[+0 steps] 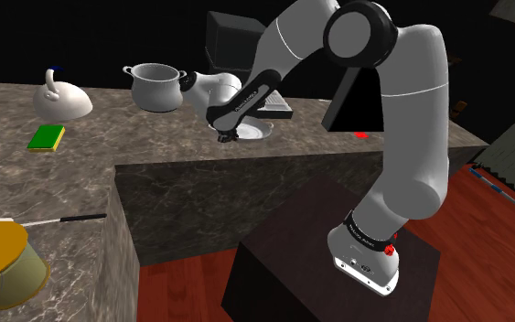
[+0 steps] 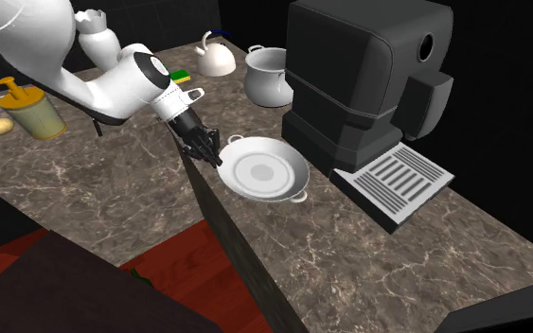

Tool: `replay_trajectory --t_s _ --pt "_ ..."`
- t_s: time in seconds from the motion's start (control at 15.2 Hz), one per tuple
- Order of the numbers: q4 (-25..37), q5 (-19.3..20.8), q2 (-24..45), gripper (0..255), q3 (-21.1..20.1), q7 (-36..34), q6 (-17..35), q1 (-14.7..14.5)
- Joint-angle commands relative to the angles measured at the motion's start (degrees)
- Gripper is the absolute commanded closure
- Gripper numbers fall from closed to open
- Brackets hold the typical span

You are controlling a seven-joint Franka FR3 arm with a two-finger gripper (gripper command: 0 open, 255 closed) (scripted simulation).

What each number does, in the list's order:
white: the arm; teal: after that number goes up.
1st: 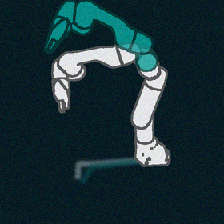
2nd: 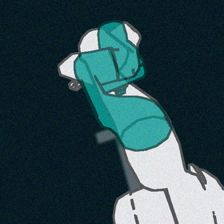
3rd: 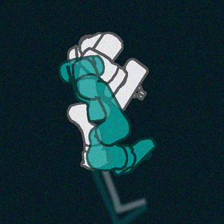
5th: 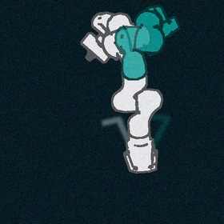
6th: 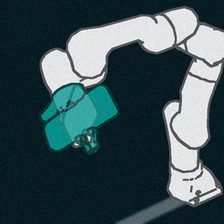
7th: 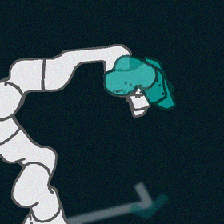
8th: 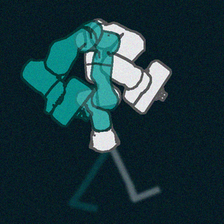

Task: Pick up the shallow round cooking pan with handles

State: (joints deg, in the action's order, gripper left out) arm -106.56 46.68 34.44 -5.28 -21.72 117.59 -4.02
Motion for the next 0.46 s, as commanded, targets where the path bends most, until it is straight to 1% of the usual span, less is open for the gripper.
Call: replay_trajectory --t_s 0.0,0.26,0.4 --pt "-0.5 -0.4 -1.4 255 -0.2 0.6 -0.7 0.1" --pt "-0.9 -1.2 -3.7 255 -0.6 2.0 -2.2 0.2" --pt "-0.9 -1.3 -3.8 255 -0.6 2.1 -2.2 0.2"
